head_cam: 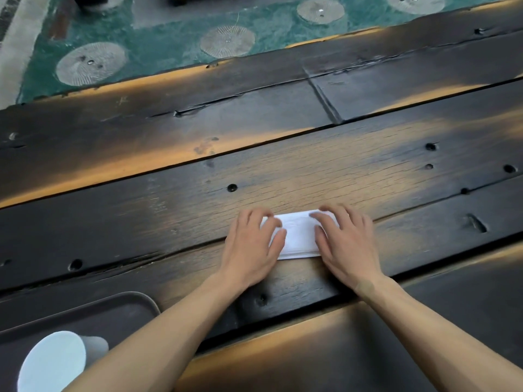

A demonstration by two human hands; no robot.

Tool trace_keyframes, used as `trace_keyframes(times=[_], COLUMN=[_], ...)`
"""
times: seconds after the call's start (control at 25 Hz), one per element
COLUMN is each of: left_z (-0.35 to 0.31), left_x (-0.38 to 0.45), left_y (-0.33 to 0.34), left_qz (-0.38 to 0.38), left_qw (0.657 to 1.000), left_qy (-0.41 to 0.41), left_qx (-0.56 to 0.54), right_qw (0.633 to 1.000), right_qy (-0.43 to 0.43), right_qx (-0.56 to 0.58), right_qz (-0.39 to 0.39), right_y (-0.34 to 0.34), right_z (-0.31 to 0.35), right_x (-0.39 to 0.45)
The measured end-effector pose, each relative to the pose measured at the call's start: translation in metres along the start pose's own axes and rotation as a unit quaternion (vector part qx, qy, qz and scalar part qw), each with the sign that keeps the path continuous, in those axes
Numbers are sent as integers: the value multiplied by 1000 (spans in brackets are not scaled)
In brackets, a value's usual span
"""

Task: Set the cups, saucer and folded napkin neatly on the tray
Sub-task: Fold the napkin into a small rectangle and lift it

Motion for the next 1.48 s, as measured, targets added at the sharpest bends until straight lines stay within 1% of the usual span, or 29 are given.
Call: trace_keyframes(times=[0.04, 0.08, 0.12, 0.16, 0.24, 0.32, 0.48, 0.72, 0.8, 1.0, 1.12, 1.16, 1.24, 1.36, 1.44, 1.48], left_z=[-5, -9, -12, -15, -15, -10, -2, 2, 4, 7, 16, 20, 25, 27, 28, 29], left_x=[9, 15, 19, 20, 15, 9, 5, 4, 7, 5, 3, 3, 4, 12, 22, 26], left_y=[5, 13, 24, 36, 54, 60, 64, 70, 72, 62, 48, 42, 30, 10, 1, -1], left_qz=[-16, -4, 25, 54, 89, 93, 95, 155, 181, 230, 289, 296, 289, 236, 231, 238], left_qw=[999, 998, 997, 996, 990, 988, 988, 974, 971, 965, 950, 948, 949, 962, 960, 957], left_qy=[-33, -56, -65, -59, -33, -24, -25, -62, -76, -73, -75, -80, -82, -68, -94, -113], left_qx=[-4, 2, 18, 44, 101, 125, 123, 151, 136, 106, 84, 86, 92, 124, 125, 121], right_qw=[1000, 998, 993, 986, 977, 975, 971, 964, 963, 950, 937, 934, 930, 934, 936, 935], right_qy=[9, 15, 18, 16, 6, 0, 11, 10, 15, 11, 18, 22, 18, -14, -25, -12], right_qx=[1, -1, -6, -14, -36, -59, -96, -103, -92, -74, -78, -80, -87, -96, -118, -120], right_qz=[23, 67, 120, 163, 210, 214, 217, 243, 252, 302, 340, 346, 357, 343, 330, 334], right_y=[6, 15, 24, 34, 48, 54, 61, 69, 71, 64, 52, 48, 41, 27, 19, 17], right_z=[5, 9, 10, 9, 2, -2, -1, -7, -7, -15, -32, -36, -42, -45, -43, -43], right_x=[11, 19, 23, 24, 16, 7, 0, -2, -1, -1, -1, -2, -2, 9, 23, 29])
Point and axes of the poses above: each hand's wrist, its own x-axis towards the middle knuckle, its own y-axis out of the palm, z = x × y, the point moved 4 cm from there along x, towards the middle knuckle, and after that the axes turned 8 degrees about -z, right-handed, at the moved point
